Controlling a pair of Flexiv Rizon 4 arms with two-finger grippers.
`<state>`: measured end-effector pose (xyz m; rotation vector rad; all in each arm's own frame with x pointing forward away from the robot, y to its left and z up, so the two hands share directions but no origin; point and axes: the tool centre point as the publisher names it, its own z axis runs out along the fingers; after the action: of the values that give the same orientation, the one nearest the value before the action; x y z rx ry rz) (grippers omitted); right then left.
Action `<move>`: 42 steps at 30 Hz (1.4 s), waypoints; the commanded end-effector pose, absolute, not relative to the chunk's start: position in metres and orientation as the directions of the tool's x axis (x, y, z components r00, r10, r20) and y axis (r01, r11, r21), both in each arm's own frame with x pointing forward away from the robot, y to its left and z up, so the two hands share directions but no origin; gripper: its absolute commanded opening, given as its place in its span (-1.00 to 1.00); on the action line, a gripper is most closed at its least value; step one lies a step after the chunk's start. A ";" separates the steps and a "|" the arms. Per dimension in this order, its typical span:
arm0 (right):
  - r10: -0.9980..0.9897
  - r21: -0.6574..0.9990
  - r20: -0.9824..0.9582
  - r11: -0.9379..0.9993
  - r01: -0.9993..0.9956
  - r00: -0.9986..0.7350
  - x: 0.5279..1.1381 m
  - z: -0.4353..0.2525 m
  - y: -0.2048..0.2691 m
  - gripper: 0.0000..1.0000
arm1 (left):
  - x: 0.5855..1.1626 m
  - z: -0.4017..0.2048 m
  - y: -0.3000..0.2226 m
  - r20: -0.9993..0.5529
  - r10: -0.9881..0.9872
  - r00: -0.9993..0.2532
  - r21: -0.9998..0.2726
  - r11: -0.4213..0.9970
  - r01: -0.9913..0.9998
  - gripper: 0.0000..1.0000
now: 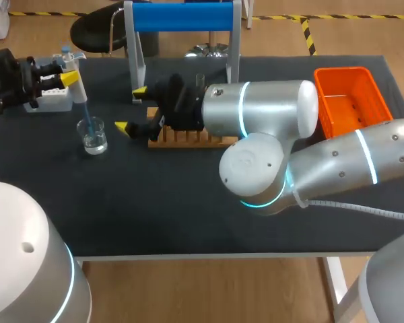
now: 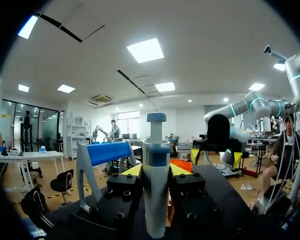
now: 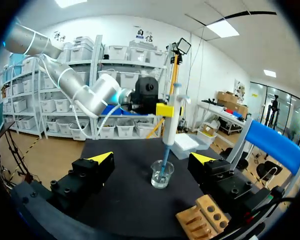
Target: Invert the test tube, pick up the pipette, mount the tip to pipette, aspirate from beaker and dispense into the tube, eject the tip, return the pipette, and cap with the stopper.
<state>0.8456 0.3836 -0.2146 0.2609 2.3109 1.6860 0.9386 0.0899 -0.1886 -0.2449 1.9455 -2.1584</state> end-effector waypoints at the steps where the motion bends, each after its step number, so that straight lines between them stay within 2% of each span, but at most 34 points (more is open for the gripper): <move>1: 0.076 0.953 -0.069 0.299 -0.043 -0.995 0.845 -0.186 0.364 1.00 | 0.939 -0.189 0.090 -0.027 -0.275 -0.961 -0.994 -0.096 0.056 -1.00; 9: -0.021 0.966 -0.102 0.235 -0.104 -0.995 0.844 -0.150 0.377 1.00 | 0.939 -0.189 0.090 -0.027 -0.275 -0.961 -0.994 -0.096 0.056 -1.00; 10: -0.023 0.967 -0.106 0.232 -0.108 -0.994 0.845 -0.145 0.380 0.93 | 0.939 -0.189 0.090 -0.027 -0.275 -0.961 -0.994 -0.096 0.056 -1.00; 11: -0.027 0.967 -0.111 0.229 -0.114 -0.993 0.846 -0.143 0.381 0.80 | 0.939 -0.189 0.090 -0.027 -0.275 -0.961 -0.994 -0.096 0.056 -1.00; 12: -0.037 0.969 -0.110 0.219 -0.115 -0.993 0.847 -0.139 0.383 0.52 | 0.939 -0.189 0.090 -0.027 -0.275 -0.961 -0.994 -0.096 0.056 -1.00; 13: -0.044 0.970 -0.109 0.214 -0.116 -0.993 0.847 -0.136 0.386 0.16 | 0.939 -0.189 0.090 -0.027 -0.275 -0.961 -0.994 -0.096 0.056 -1.00; 14: -0.047 0.971 -0.109 0.209 -0.116 -0.993 0.848 -0.133 0.389 -0.05 | 0.939 -0.189 0.090 -0.027 -0.275 -0.961 -0.994 -0.096 0.056 -1.00; 18: -0.064 0.970 -0.120 0.204 -0.131 -0.991 0.850 -0.123 0.399 -0.56 | 0.939 -0.189 0.090 -0.027 -0.275 -0.961 -0.994 -0.096 0.056 -1.00; 19: -0.066 0.971 -0.119 0.202 -0.130 -0.991 0.851 -0.122 0.401 -0.87 | 0.939 -0.189 0.090 -0.027 -0.275 -0.961 -0.994 -0.096 0.056 -1.00; 20: -0.068 0.971 -0.119 0.202 -0.130 -0.991 0.851 -0.121 0.403 -1.00 | 0.939 -0.189 0.090 -0.027 -0.275 -0.961 -0.994 -0.096 0.056 -1.00; 42: -0.104 0.992 -0.061 0.106 -0.072 -0.993 0.874 -0.100 0.444 -1.00 | 0.939 -0.189 0.090 -0.027 -0.275 -0.961 -0.994 -0.096 0.056 -1.00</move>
<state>0.8695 0.4355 -0.0957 -0.1792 2.3731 2.0808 0.9385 0.0899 -0.1886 -0.2452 1.9455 -2.1582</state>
